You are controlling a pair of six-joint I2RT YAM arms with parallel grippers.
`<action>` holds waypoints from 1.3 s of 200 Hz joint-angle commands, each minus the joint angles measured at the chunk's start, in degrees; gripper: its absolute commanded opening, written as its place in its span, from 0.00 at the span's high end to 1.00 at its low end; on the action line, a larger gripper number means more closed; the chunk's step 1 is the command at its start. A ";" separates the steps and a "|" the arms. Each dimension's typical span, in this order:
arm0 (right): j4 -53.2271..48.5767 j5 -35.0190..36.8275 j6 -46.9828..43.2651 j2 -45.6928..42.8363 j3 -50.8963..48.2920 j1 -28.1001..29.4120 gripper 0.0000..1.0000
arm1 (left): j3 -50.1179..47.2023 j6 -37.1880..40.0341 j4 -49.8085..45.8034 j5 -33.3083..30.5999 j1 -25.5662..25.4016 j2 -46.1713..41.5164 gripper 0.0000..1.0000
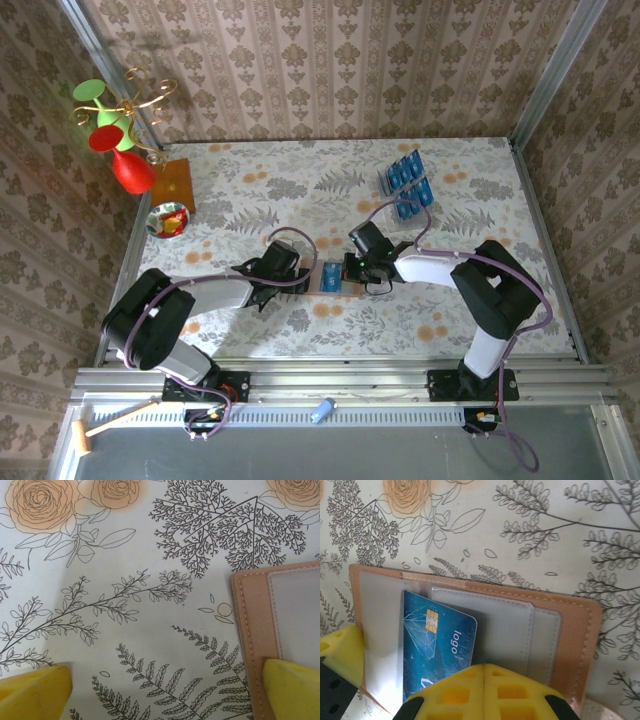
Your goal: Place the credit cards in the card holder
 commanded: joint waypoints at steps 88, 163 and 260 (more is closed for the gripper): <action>-2.67 0.56 -0.68 4.54 6.15 2.83 0.95 | -1.85 -0.49 1.99 4.22 0.65 2.73 0.00; -5.85 1.70 -2.00 3.49 7.95 3.43 0.95 | -1.06 -0.39 -1.73 4.34 1.72 -1.73 0.00; -8.90 3.81 -3.21 0.35 7.80 4.22 0.95 | -1.94 2.15 -7.67 4.37 6.98 -6.98 0.00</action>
